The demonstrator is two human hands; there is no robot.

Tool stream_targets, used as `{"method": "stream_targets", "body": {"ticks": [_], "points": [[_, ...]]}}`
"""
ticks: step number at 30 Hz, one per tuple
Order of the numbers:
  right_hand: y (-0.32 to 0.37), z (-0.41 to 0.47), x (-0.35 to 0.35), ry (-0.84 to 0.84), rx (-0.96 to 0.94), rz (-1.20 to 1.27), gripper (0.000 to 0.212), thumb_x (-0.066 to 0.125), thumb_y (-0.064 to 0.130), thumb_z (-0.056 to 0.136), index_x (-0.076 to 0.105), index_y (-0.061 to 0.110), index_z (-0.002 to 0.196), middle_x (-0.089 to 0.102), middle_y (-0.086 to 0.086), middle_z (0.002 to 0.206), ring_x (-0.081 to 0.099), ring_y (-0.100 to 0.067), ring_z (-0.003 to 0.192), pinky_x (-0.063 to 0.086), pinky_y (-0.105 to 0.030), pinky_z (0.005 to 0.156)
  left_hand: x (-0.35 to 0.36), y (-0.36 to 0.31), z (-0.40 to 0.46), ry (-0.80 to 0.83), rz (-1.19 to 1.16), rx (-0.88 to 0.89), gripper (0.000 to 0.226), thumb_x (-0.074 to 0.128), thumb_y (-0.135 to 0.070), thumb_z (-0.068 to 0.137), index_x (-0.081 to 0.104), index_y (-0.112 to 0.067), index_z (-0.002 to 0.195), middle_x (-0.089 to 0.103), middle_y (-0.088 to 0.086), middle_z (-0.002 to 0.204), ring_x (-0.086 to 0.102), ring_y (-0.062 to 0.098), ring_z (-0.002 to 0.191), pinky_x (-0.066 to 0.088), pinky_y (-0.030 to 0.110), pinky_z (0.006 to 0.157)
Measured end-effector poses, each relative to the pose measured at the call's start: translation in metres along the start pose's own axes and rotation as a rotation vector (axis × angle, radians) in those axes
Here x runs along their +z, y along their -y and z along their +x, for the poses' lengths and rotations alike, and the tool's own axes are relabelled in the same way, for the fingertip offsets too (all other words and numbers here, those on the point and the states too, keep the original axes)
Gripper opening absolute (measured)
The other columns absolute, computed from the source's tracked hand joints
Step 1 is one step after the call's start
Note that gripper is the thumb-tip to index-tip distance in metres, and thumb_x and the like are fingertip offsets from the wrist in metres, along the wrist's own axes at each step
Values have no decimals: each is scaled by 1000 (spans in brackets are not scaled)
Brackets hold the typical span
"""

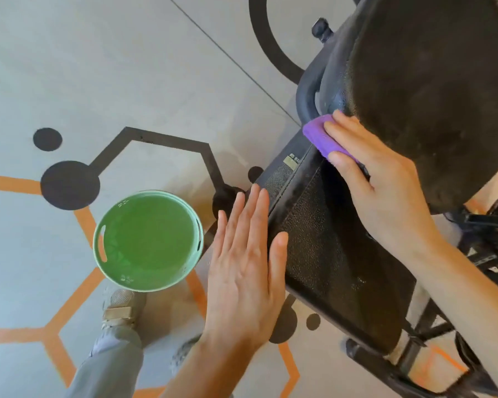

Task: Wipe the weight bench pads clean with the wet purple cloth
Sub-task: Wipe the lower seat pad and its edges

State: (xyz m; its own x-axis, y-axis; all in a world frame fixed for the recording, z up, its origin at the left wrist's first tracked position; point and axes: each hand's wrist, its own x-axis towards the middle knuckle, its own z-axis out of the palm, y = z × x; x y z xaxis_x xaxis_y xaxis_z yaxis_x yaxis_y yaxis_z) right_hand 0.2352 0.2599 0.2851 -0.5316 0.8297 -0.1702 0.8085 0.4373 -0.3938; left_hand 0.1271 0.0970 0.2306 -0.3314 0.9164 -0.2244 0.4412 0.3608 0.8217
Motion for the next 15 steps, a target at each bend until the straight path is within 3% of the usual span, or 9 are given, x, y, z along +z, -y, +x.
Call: {"method": "stream_targets", "body": {"ticks": [3,7,11,13,15], "points": [[4,4,1,130,-105,-129,37,46,19,102,51,21,139,48,7,146,29,-3,143,27,-24,119,1,1,-6,-6,-98,-32,63,9,-51,103,25,-20,155,28,-7,161,14,7,152,8,34,124],[2,22,-5,276,-169,-270,33,38,20,103,60,19,128,55,3,137,31,-4,142,23,-21,119,2,-3,-9,3,-190,-96,62,9,-54,103,24,-24,155,29,-10,160,13,3,151,2,25,124],[25,13,5,262,-98,-269,36,33,20,104,63,11,123,59,-2,131,38,-12,139,22,-23,120,4,-4,-12,9,-280,-151,62,9,-58,100,19,-31,155,29,-13,159,10,-2,150,1,25,124],[46,-18,11,368,-189,-224,33,37,16,102,62,12,122,58,-1,127,38,-12,139,22,-32,121,6,-4,-14,9,-308,-167,60,8,-61,99,13,-35,153,23,-17,158,7,-5,150,-1,21,123],[50,-27,5,489,-263,-175,31,38,15,102,61,13,124,57,1,128,38,-10,139,21,-32,121,8,-4,-16,3,-334,-173,58,9,-63,99,9,-36,151,20,-18,157,8,-4,150,-1,20,123]]}}
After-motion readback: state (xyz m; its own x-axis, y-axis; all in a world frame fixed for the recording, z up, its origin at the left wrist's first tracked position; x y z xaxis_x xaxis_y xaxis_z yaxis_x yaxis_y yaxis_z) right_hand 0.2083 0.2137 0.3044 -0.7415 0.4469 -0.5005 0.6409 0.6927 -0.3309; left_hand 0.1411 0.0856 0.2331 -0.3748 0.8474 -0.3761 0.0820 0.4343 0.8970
